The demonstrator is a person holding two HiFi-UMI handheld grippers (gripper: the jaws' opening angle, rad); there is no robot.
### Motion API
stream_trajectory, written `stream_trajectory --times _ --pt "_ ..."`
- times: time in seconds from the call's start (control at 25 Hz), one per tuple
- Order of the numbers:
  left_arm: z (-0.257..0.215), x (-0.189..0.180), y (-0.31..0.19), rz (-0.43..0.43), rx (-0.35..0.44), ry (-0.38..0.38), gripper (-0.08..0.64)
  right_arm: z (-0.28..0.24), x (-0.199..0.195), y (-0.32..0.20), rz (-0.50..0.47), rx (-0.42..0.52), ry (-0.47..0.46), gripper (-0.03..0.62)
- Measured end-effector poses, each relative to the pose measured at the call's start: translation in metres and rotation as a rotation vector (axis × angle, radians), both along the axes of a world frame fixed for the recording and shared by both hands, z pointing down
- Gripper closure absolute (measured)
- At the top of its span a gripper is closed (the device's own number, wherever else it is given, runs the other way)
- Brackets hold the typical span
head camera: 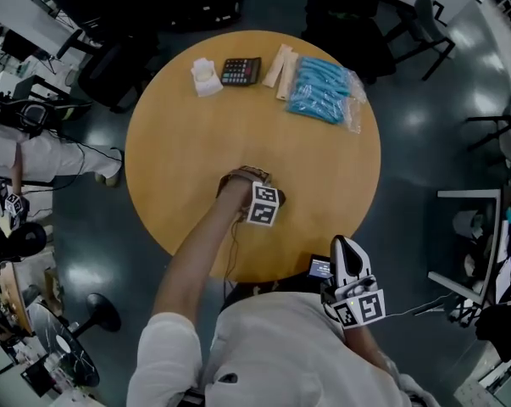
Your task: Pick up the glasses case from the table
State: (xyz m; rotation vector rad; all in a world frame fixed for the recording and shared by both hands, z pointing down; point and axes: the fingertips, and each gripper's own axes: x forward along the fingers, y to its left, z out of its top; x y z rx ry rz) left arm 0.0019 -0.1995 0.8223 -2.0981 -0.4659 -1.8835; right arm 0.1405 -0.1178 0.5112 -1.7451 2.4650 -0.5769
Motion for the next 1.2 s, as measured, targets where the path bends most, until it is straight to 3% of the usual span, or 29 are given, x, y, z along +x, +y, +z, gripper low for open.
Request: stream_trajectory --times 0.12,0.28,0.32,0.48,0.6,0.68,0.92,1.12,1.2 --pt "0.011 -0.006 0.011 0.04 -0.077 -0.082 0.222 0.002 0.003 -0.005 0.003 -0.008 -0.002 0.577" --pt "0.044 -0.025 0.027 0.11 -0.043 -0.17 0.225 0.002 0.008 -0.007 0.014 -0.007 -0.001 0.577" --pt "0.048 -0.027 0.029 0.101 -0.038 -0.164 0.272 0.002 0.009 -0.007 0.017 -0.006 -0.001 0.577" --pt "0.041 -0.025 0.016 0.051 0.04 -0.078 0.29 0.007 0.012 -0.008 0.014 -0.013 0.0 0.577" --pt "0.02 -0.024 0.003 -0.071 0.089 0.021 0.291 0.007 0.009 -0.01 -0.004 -0.004 0.002 0.577" --pt "-0.011 -0.019 -0.004 -0.207 0.125 0.153 0.293 0.002 0.004 -0.012 -0.025 0.019 0.008 0.577" --pt "-0.174 -0.005 0.006 -0.604 0.28 0.721 0.295 -0.023 -0.013 -0.023 -0.096 0.104 0.051 0.577" --pt "-0.306 -0.028 0.031 -0.952 0.346 1.185 0.295 -0.049 -0.036 -0.028 -0.155 0.175 0.087 0.577" --pt "-0.347 -0.041 0.042 -1.056 0.406 1.314 0.293 -0.061 -0.047 -0.026 -0.171 0.206 0.103 0.577"
